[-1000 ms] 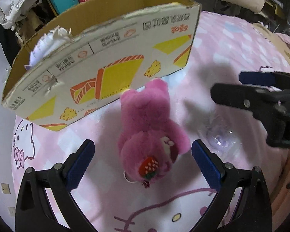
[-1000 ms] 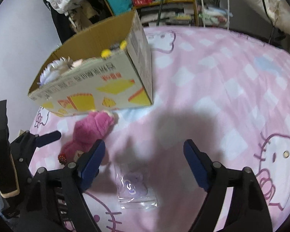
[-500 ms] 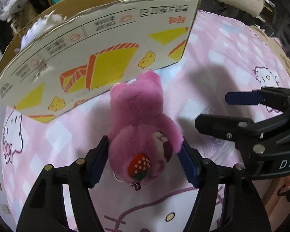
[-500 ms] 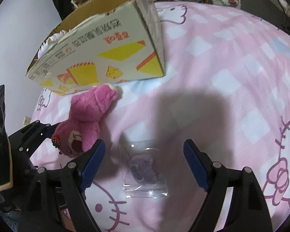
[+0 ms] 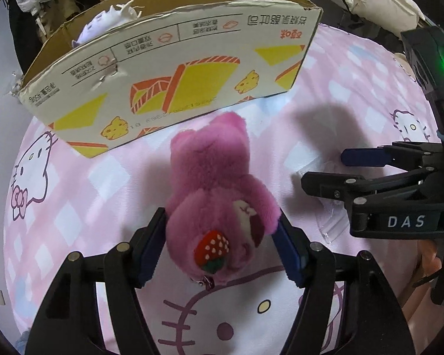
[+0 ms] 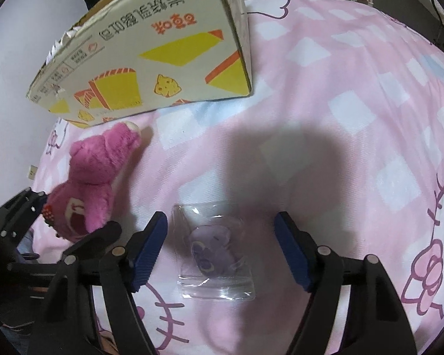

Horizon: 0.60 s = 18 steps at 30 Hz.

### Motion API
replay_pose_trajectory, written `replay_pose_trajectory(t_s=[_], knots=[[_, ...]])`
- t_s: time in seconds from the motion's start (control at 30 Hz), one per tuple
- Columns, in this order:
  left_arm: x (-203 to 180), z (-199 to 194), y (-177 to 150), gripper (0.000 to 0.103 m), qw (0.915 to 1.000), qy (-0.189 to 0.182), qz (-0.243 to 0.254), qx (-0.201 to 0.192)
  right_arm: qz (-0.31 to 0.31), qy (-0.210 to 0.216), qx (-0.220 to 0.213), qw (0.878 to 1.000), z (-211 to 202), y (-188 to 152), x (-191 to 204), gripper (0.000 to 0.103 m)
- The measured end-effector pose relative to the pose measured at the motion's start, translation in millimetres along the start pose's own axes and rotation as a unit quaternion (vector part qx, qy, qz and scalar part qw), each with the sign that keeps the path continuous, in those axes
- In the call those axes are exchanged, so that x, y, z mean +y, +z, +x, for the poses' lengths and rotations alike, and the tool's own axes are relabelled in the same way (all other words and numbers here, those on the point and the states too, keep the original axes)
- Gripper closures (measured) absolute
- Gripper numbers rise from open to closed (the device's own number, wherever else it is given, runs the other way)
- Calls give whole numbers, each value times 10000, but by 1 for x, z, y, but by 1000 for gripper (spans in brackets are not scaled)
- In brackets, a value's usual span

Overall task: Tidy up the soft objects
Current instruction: 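Grasp pink bear with left tool while right tool grasps clear bag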

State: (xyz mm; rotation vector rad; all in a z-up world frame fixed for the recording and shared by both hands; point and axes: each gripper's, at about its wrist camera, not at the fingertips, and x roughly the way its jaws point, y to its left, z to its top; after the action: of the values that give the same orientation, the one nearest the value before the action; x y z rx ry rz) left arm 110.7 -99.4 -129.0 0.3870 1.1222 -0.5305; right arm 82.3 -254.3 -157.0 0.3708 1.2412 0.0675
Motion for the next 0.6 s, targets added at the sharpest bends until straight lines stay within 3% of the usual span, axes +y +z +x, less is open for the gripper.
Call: replay_pose_trajectory(t_s=[0.13, 0.23, 0.4, 0.6], knots=[[-3, 1, 5, 35, 9999, 78, -145, -16, -165, -291, 23, 9994, 2, -2, 4, 37], [6, -1, 1, 35, 9995, 69, -309, 25, -238, -486, -11, 9985, 2, -3, 9, 52], [12, -13, -5, 35, 9987, 160, -471, -74, -246, -456, -105, 9986, -1, -5, 10, 54], [19, -35, -12, 35, 9970, 247, -618, -393, -453, -374, -677, 9960, -22, -1, 20, 56]])
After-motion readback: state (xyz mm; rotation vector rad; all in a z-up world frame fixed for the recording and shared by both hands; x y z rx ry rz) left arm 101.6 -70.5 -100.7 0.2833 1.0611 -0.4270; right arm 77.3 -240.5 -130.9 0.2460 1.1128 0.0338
